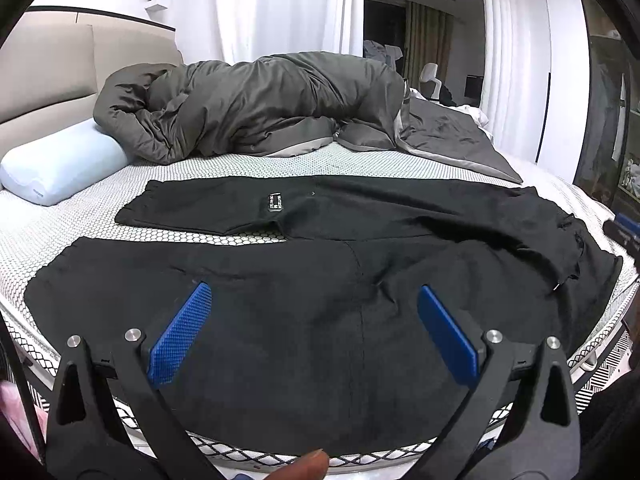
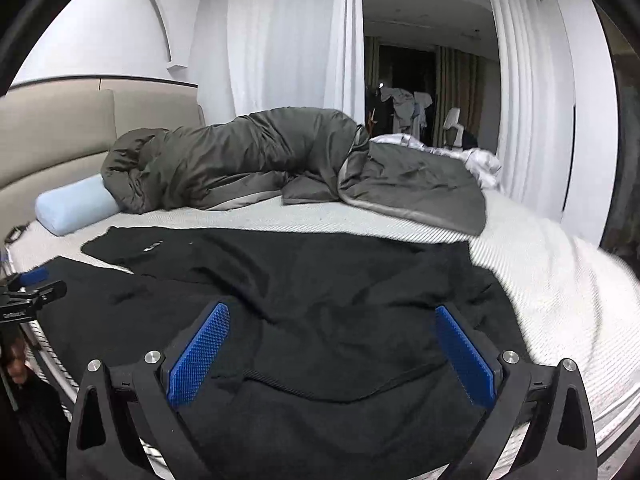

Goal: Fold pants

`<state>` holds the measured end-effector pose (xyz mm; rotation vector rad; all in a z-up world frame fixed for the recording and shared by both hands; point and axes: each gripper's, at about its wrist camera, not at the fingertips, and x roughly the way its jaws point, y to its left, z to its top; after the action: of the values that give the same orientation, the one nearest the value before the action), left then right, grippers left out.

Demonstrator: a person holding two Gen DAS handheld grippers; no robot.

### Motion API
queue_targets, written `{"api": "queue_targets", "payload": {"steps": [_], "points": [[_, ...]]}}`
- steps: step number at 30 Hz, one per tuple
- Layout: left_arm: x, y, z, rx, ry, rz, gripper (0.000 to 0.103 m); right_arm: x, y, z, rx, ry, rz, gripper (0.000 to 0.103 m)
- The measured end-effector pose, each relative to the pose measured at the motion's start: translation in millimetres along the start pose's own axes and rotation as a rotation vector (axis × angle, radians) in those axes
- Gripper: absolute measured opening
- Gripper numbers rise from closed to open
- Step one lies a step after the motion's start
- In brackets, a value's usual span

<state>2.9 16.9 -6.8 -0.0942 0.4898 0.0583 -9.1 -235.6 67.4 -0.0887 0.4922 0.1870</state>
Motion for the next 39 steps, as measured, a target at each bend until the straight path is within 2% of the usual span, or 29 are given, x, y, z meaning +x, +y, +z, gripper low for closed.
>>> {"api": "queue_targets", "payload": {"steps": [3, 7, 14, 39], "points": [[1.9, 1.1, -0.2, -0.007, 0.011, -0.001, 0.102, 3.2, 1.7, -10.8, 0.022, 0.000, 0.016, 0.103], [2.7, 1.2, -0.1, -0.009, 0.012, -0.002, 0.102, 8.4, 7.9, -20.8, -0.001, 0.006, -0.028, 0.103], [7.5, 2.6, -1.9, -0.015, 0.022, -0.006, 0.102, 2.1, 12.4, -26.2, -0.019, -0.005, -0.013, 0.103], [14.9, -2.2, -4.2, -0.002, 0.045, 0.004, 0.102, 6.1, 7.0, -26.2, -0.008, 0.014, 0.002, 0.103]]}}
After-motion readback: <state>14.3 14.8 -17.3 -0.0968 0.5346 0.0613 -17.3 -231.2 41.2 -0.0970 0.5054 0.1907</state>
